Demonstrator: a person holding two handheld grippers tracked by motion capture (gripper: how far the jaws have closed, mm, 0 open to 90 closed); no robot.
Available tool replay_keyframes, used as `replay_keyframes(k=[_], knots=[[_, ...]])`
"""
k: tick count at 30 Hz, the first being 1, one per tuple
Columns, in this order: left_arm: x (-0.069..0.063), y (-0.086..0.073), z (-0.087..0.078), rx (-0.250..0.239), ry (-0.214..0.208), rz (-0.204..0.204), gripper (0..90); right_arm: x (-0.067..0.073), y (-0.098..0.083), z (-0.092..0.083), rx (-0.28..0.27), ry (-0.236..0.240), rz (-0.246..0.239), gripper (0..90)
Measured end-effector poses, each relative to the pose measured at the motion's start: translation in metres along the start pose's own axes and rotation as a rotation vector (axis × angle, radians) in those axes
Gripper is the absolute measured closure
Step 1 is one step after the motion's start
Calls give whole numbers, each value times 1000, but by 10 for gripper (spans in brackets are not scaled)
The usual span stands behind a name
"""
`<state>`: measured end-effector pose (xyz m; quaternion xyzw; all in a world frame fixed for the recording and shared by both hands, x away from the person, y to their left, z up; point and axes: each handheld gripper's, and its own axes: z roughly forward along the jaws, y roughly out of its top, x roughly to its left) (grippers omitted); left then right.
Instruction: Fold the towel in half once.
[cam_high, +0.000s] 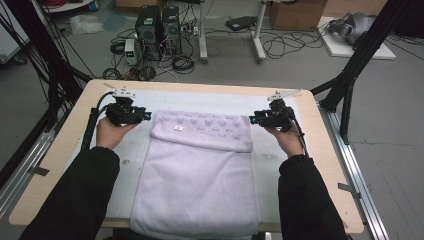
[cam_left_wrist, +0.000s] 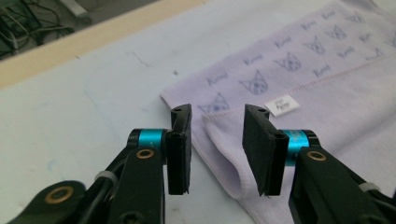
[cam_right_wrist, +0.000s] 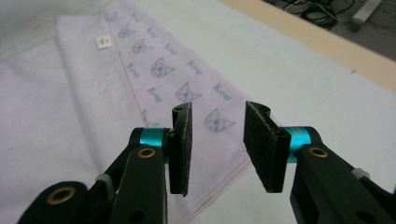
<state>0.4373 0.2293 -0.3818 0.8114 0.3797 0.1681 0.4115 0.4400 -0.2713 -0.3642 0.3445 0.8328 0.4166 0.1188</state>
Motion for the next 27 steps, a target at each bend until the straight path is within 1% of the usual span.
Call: replay_keyframes(k=[2,4,7,10,12,13,15,16,18,19,20,21,22,24,25,27], knots=[[-3,-4,3,6,-9,6,616,3,-9,2,2,13,7,613],[-6,-9,7,15,-28,8,608,7,-17,5,12,22,7,600],[-9,-12,15,57,-44,23,598,13,-27,10,30,45,7,588],[-13,-14,23,80,-54,25,588,18,-36,15,40,61,8,577],[-16,-16,29,99,-47,25,569,20,-41,19,50,65,4,573],[-17,-17,30,107,-46,26,563,21,-44,22,54,70,11,570],[-18,-19,35,125,-35,28,566,22,-48,26,64,74,9,564],[-18,-21,37,135,-33,29,574,24,-49,28,69,78,7,564],[-18,-26,41,162,-29,16,611,26,-52,32,81,82,5,563],[-17,-29,42,171,-45,11,654,27,-54,34,86,83,3,562],[-16,-31,42,171,-68,10,734,27,-55,36,92,82,4,562],[-16,-33,41,153,-74,6,800,27,-56,38,98,83,4,579],[-16,-34,39,135,-70,7,836,28,-57,40,112,87,3,621],[-18,-34,38,135,-70,24,852,30,-58,42,125,106,-8,756],[-19,-34,37,129,-66,33,854,30,-59,42,126,112,-11,800],[-20,-31,31,98,-69,32,856,32,-57,40,122,123,-18,837]])
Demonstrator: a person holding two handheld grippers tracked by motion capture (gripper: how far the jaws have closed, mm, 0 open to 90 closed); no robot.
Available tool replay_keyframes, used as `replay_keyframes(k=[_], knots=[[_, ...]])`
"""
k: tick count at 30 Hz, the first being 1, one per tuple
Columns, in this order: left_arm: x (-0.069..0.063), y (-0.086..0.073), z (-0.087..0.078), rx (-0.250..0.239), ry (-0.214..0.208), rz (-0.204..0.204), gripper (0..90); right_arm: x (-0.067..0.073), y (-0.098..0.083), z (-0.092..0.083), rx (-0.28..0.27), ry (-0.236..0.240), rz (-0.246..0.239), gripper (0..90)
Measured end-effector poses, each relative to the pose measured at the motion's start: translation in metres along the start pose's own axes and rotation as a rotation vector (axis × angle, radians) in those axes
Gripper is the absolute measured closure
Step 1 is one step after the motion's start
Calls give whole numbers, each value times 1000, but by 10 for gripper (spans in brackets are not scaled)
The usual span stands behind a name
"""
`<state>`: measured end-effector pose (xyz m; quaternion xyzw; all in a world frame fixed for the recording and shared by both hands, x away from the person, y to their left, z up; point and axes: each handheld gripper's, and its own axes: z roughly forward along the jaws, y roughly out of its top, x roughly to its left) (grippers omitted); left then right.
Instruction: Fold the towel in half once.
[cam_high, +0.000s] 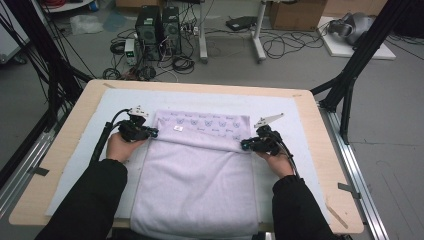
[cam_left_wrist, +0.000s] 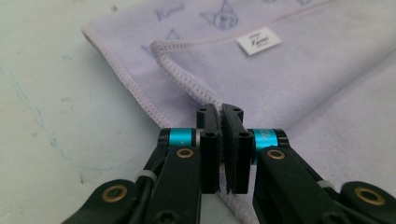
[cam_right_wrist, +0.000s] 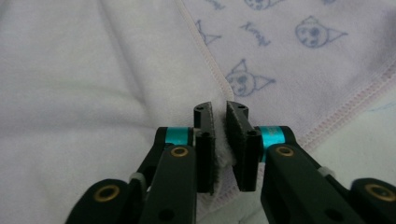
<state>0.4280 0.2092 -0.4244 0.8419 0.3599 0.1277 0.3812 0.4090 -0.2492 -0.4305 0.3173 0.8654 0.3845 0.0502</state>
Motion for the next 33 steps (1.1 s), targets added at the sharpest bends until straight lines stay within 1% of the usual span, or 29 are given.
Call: replay_keyframes(k=[2,3,5,8,10,12,13,15,16,17,18,19,20,22,23,25,27,28,29,33], knots=[[0,2,-7,-27,-12,-3,857,2,2,-4,-10,6,-11,845],[-1,2,-11,-43,-16,1,857,3,2,-6,-14,11,-9,846],[-3,3,-18,-55,-23,16,857,6,3,-12,-33,20,-16,847],[-8,0,-28,-95,-23,32,855,14,6,-24,-65,24,-38,847],[-12,-6,-34,-95,-20,41,854,20,7,-33,-87,21,-55,846],[-15,-15,-38,-91,-29,44,851,27,7,-41,-103,34,-69,846],[-17,-21,-40,-92,-33,52,851,30,6,-44,-104,39,-80,846],[-23,-32,-43,-77,-45,65,844,38,1,-48,-107,52,-93,846],[-25,-37,-43,-67,-46,73,827,41,-2,-48,-103,60,-97,845],[-28,-41,-43,-51,-43,72,790,44,-5,-47,-92,65,-102,845],[-29,-43,-43,-38,-42,78,721,46,-8,-46,-69,64,-109,843],[-29,-45,-43,-27,-47,80,688,47,-10,-43,-37,70,-109,841],[-28,-45,-43,-19,-46,75,650,49,-11,-41,-14,65,-115,840],[-27,-43,-43,-33,-46,61,609,49,-12,-41,-26,61,-118,840],[-25,-41,-43,-40,-48,53,596,49,-12,-40,-34,64,-115,839],[-22,-38,-41,-56,-43,42,586,47,-13,-38,-26,61,-112,833],[-19,-35,-37,-41,-37,29,586,43,-15,-35,-16,58,-94,825],[-17,-33,-36,-42,-39,21,589,41,-16,-33,-16,60,-87,822],[-16,-31,-34,-41,-43,19,606,40,-17,-31,-10,60,-80,819],[-15,-25,-23,-34,-40,10,599,35,-20,-24,-13,60,-60,808]])
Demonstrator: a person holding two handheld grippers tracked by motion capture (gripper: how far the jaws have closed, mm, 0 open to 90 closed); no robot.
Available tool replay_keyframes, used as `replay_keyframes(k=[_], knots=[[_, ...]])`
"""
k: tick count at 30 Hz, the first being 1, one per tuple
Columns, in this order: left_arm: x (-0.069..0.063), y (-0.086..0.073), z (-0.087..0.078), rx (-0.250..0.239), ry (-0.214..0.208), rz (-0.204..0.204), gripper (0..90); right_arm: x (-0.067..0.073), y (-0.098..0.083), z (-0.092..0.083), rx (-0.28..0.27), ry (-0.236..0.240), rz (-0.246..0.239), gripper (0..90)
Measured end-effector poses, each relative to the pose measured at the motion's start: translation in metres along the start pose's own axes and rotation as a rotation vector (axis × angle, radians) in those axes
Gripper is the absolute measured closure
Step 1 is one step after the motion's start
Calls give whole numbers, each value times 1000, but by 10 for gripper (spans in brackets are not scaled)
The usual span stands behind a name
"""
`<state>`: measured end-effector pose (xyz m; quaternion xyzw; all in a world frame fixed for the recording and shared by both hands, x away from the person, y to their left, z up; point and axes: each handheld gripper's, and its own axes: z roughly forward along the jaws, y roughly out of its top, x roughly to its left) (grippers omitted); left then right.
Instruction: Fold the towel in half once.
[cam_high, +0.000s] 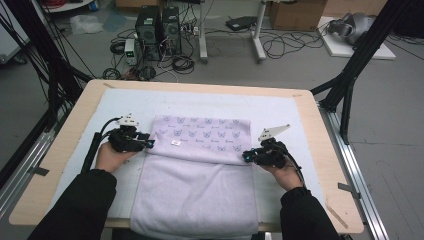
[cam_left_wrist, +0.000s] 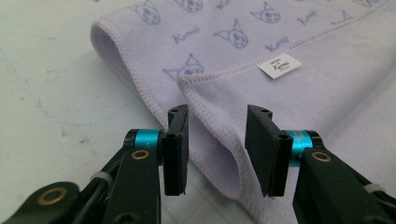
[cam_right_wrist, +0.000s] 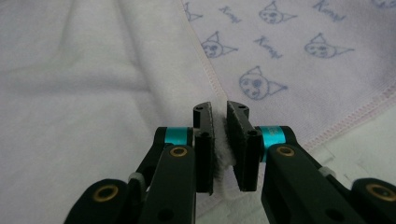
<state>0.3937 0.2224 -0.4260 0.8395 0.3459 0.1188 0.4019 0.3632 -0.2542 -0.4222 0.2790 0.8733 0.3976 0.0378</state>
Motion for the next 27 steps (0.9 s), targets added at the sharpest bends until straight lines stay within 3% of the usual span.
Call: replay_keyframes(k=[3,6,7,12,18,22,27], knots=[[3,-2,9,36,2,-31,608,-3,-1,5,11,7,17,803],[3,-3,11,44,-39,-3,832,-4,-1,8,7,6,17,803],[1,-2,9,38,-34,4,847,-3,-1,9,7,9,12,803],[-2,0,-1,21,-48,19,864,1,0,3,-10,11,2,811],[-14,1,-24,-35,-51,64,867,11,3,-13,-38,0,-29,815],[-26,-9,-40,-53,-64,100,865,22,-1,-23,-64,10,-45,820],[-40,-29,-56,-41,-130,132,859,37,-14,-35,-94,43,-54,821]])
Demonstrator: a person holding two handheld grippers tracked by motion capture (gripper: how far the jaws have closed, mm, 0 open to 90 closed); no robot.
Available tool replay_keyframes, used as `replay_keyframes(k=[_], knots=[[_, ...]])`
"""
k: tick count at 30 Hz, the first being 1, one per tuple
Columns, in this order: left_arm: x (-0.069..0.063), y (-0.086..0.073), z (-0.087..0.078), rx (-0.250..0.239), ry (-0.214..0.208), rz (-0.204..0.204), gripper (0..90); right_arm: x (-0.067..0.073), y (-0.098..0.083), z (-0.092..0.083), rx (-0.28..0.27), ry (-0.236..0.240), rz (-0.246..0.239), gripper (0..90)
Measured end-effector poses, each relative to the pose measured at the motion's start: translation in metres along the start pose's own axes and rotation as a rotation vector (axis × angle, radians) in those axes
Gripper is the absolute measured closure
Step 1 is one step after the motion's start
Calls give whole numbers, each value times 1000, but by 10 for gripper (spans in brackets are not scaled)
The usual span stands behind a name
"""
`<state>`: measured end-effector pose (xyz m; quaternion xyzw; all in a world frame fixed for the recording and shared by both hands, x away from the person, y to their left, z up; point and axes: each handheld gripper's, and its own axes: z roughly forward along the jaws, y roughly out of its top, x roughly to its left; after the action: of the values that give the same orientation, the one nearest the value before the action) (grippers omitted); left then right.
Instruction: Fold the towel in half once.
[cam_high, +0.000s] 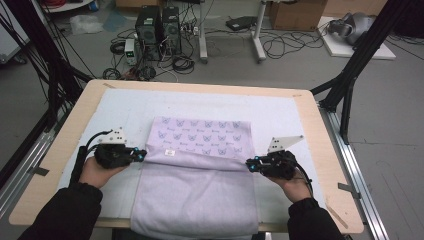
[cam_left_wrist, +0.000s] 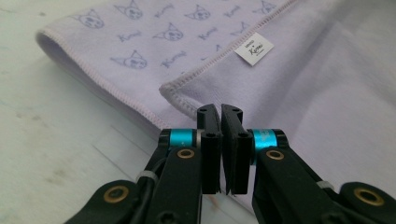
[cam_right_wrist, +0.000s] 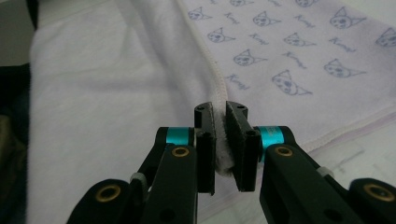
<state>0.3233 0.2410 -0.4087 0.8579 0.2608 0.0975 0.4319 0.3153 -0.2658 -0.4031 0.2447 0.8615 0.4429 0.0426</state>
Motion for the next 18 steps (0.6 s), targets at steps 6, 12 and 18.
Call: replay_keyframes(k=[6,12,18], knots=[[-8,-3,-10,12,-30,13,739,4,-10,-9,-29,24,22,777],[-1,5,-1,7,-22,-5,676,1,-7,-7,-37,25,25,754],[10,10,23,52,-37,-52,571,-11,-9,8,16,26,66,658]])
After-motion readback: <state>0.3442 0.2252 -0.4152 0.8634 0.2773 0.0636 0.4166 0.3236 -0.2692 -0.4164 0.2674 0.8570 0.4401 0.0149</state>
